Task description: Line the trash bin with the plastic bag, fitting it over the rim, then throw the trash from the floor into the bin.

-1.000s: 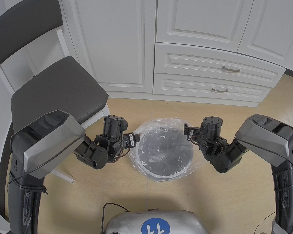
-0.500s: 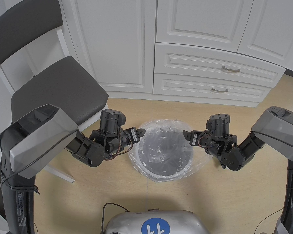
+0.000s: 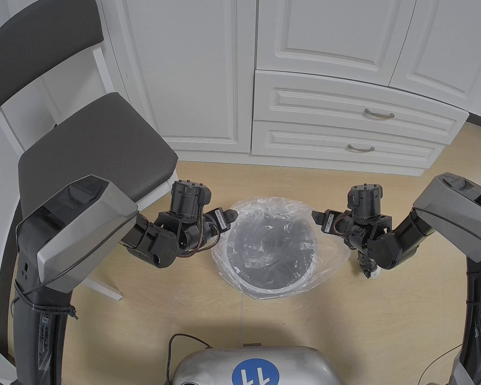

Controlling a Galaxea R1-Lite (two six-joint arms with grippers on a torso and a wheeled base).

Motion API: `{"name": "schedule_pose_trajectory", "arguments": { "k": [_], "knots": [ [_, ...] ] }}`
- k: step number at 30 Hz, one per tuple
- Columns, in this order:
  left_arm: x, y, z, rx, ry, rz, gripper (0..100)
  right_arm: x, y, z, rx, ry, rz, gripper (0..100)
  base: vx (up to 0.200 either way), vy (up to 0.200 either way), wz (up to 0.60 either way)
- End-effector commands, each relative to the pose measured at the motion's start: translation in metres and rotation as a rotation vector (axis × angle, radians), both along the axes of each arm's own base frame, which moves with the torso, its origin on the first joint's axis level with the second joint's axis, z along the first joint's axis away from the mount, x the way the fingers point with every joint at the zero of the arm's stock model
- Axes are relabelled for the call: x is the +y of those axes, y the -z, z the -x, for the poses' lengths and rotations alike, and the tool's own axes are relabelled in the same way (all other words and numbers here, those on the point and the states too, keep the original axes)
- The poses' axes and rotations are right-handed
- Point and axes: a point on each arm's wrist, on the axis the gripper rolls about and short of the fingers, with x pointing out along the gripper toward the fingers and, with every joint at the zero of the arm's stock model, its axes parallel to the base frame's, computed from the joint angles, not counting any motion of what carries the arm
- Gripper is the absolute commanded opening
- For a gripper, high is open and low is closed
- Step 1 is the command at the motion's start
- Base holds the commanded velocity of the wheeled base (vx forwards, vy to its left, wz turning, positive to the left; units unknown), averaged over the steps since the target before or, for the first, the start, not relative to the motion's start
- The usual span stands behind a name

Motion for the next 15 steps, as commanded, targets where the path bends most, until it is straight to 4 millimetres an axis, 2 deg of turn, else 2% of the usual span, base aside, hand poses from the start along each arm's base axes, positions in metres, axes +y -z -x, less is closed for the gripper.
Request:
{"name": "schedule_pose_trajectory", "arguments": {
  "k": [1,7,15],
  "knots": [
    [0.002,0.005,-0.009,0.0,-0.024,0.0,100,0.001,0.001,-0.004,0.002,0.01,-0.018,100,0.0,0.0,0.0],
    [0.003,0.005,-0.016,-0.015,-0.058,0.01,100,0.003,0.008,-0.011,-0.002,0.023,-0.054,100,0.0,0.0,0.0],
    [-0.001,0.014,-0.025,-0.03,-0.096,0.012,100,0.006,0.028,-0.024,0.013,0.04,-0.087,100,0.0,0.0,0.0]
  ]
}}
